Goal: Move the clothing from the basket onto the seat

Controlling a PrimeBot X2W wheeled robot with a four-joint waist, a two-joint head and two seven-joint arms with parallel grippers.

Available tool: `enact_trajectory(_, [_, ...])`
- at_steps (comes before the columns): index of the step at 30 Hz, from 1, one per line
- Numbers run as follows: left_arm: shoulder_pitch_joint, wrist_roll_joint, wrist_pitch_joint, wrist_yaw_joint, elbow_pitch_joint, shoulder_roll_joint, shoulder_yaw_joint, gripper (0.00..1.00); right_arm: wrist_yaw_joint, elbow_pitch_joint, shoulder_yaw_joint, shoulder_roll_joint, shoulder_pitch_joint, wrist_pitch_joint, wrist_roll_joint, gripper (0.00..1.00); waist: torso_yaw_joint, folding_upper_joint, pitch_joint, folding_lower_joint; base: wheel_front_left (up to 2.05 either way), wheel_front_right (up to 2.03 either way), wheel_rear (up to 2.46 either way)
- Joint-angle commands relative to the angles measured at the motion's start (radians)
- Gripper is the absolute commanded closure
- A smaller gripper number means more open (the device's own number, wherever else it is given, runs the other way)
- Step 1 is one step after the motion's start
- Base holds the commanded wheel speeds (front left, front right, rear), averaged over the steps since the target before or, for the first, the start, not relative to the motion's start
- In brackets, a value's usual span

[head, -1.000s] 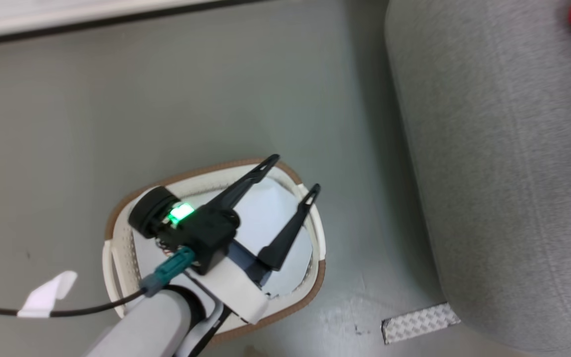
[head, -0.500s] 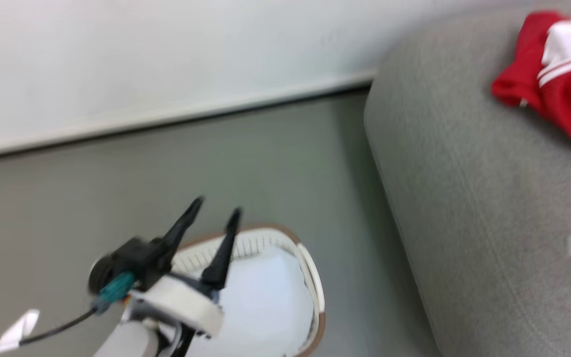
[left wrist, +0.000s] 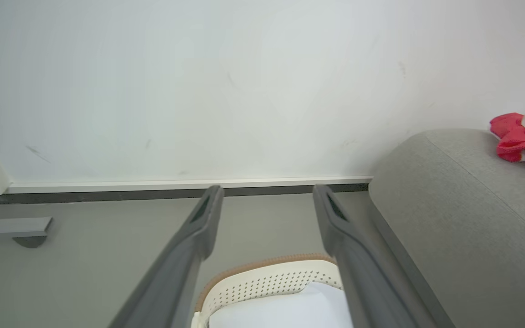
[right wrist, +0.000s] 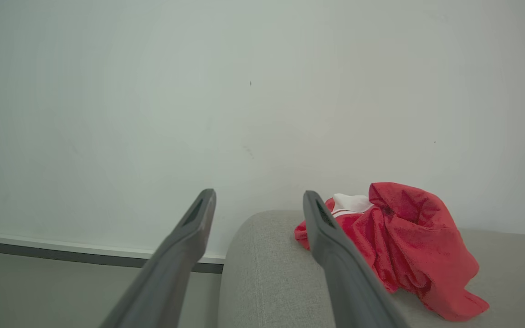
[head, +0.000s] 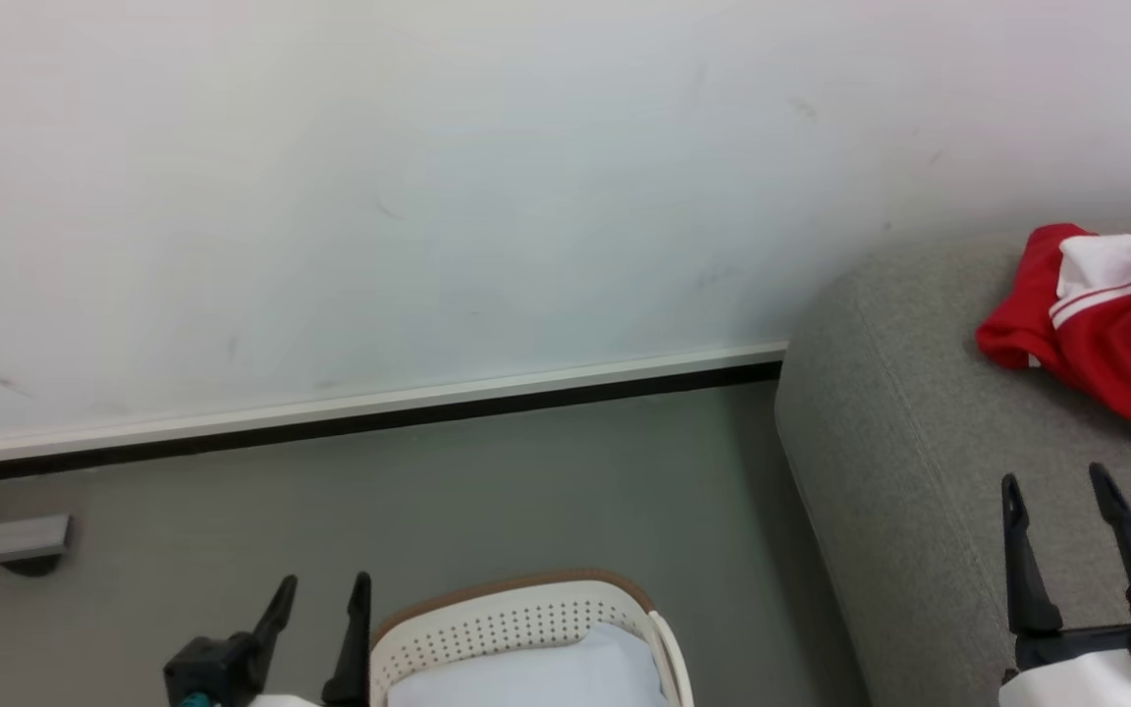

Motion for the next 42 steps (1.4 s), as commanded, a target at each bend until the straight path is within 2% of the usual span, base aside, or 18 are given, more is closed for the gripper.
enact_trajectory(1, [0.012,0.016,-0.003,0.006,-0.008,-0.004,0.015,0.00,-0.003,-0.008,0.005,0.003,0.023,-0.002,0.012,0.00,0.036,0.0000,-0.032,0.0005,0.00,0.00,0.00])
enact_trajectory(7, [0.067,0.100,-0.002,-0.004,-0.033,-0.050,0.095,0.00,-0.003,0.000,0.060,0.010,0.093,-0.002,0.005,0.00,0.067,0.0000,-0.061,0.0005,0.00,0.00,0.00])
enact_trajectory(17, [0.116,0.200,-0.002,-0.062,-0.030,-0.124,0.197,0.00,-0.003,0.066,0.140,0.015,0.130,-0.002,0.070,0.00,0.087,0.0000,-0.085,0.0005,0.00,0.00,0.00])
enact_trajectory(30, [0.131,0.280,-0.003,-0.139,-0.018,-0.178,0.274,0.00,-0.003,0.110,0.122,0.015,0.102,-0.002,0.070,0.00,0.064,0.0000,-0.087,0.0005,0.00,0.00,0.00])
enact_trajectory(42, [0.121,0.314,-0.003,-0.181,-0.006,-0.203,0.313,0.00,-0.003,0.113,0.130,0.015,0.103,-0.002,0.094,0.00,0.048,0.0000,-0.083,0.0005,0.00,0.00,0.00])
